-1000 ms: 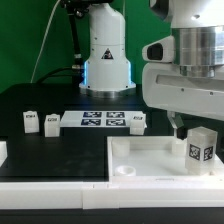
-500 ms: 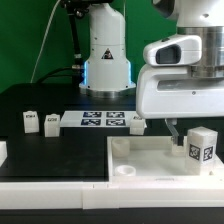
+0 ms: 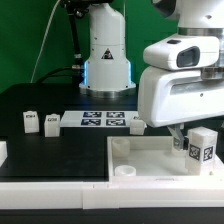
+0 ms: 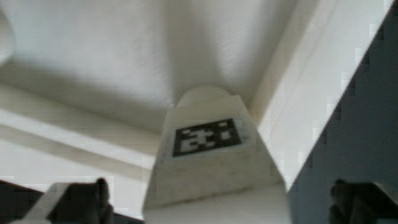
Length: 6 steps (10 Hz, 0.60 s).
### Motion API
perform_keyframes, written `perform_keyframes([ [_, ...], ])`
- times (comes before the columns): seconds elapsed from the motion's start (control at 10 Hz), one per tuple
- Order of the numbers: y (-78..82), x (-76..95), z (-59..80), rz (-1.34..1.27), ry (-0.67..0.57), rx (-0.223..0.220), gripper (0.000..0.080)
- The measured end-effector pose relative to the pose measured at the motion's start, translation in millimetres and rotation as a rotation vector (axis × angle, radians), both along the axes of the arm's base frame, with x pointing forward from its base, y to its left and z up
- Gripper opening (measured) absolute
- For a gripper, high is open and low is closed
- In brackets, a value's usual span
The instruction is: Assemble one leg
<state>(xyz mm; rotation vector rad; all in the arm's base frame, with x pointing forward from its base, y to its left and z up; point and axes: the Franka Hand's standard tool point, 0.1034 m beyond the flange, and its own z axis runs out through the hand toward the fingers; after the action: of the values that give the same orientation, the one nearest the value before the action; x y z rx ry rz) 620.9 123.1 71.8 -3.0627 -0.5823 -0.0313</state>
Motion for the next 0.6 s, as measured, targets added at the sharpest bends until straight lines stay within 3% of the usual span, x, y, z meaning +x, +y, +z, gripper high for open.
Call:
perform_keyframes([
  [0.1, 0.0, 0.0, 0.0, -0.003, 0.0, 0.0, 0.0441],
  [0.2, -0.1, 0.0, 0.0, -0.026, 0.001, 0.0, 0.0441],
  [0.3, -0.3, 0.3, 0.2, -0.125, 0.002, 0.003, 0.0288],
  [0.6, -1.5, 1.2, 0.3, -0.593, 0.012, 0.016, 0.0289],
])
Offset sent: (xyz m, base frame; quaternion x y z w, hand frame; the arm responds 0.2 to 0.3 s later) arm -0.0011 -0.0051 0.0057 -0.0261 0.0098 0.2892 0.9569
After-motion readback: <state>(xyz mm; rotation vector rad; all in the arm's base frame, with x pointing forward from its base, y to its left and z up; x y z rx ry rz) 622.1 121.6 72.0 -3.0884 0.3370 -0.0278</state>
